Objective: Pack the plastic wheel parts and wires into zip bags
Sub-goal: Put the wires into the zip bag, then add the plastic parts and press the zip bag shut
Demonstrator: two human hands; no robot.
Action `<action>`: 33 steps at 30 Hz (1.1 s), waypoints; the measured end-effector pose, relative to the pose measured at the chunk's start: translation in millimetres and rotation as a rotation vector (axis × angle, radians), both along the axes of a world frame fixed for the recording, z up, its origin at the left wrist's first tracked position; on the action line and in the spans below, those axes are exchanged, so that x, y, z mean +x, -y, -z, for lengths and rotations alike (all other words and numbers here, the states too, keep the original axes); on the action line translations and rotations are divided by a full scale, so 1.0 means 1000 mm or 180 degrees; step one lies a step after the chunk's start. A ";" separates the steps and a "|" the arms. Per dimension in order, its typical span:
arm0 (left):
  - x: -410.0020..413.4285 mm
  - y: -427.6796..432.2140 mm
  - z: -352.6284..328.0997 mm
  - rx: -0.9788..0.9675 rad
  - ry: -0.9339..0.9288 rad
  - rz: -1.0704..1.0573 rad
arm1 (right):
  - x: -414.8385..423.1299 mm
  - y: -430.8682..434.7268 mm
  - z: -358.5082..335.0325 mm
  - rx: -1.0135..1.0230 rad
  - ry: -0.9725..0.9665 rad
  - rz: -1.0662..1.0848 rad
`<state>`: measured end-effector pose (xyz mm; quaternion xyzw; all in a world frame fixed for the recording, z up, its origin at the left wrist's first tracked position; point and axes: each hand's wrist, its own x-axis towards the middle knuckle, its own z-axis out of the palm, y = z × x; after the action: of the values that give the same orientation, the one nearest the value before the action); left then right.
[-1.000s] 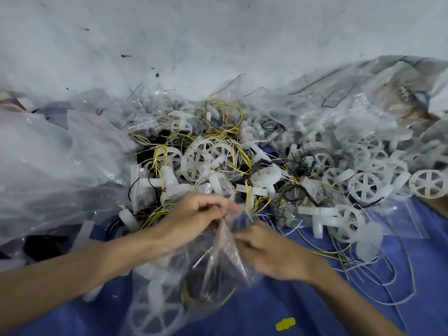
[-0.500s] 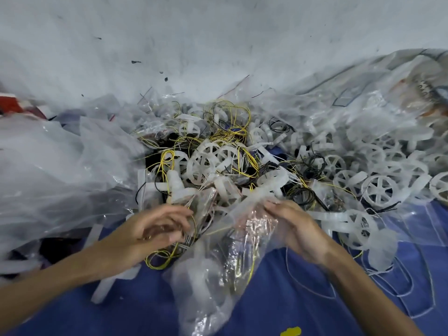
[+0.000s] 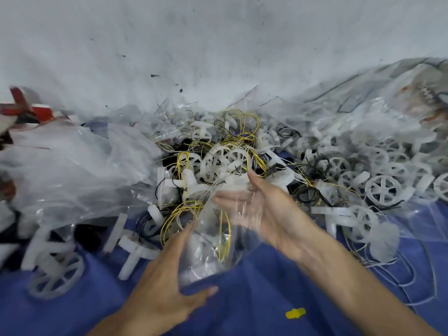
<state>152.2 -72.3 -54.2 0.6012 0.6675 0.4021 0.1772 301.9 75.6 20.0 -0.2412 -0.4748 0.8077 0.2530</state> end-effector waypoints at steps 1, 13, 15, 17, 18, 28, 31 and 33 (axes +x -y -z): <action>-0.003 -0.004 0.002 0.0124 0.0191 -0.0043 | 0.002 0.000 -0.004 0.0185 0.0088 -0.0139; -0.068 -0.027 -0.035 -0.0567 0.2436 0.0430 | 0.048 -0.019 0.004 0.1600 0.0510 -0.0161; -0.071 -0.034 -0.034 -0.0897 0.2732 0.0345 | 0.039 -0.025 0.020 0.0903 0.0514 0.0038; -0.073 -0.039 -0.037 -0.1222 0.2534 0.0432 | 0.035 -0.029 0.034 0.1103 0.1162 -0.0043; -0.073 -0.040 -0.038 -0.1359 0.2142 0.0490 | 0.037 -0.031 0.041 0.1389 0.1486 -0.0110; -0.061 -0.035 -0.017 -0.0926 -0.1129 0.0036 | 0.047 -0.026 0.070 0.2378 0.1675 -0.0260; -0.055 -0.037 -0.019 -0.1113 -0.1376 0.0065 | 0.047 -0.025 0.067 0.2053 0.1148 0.0053; -0.053 -0.039 -0.021 -0.1121 -0.1104 0.0155 | 0.046 -0.025 0.064 0.1978 0.1005 0.0106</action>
<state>98.9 -33.6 -33.6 0.6369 0.7330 0.1659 0.1717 348.3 101.0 -44.3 -0.2824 -0.7273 0.5730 0.2510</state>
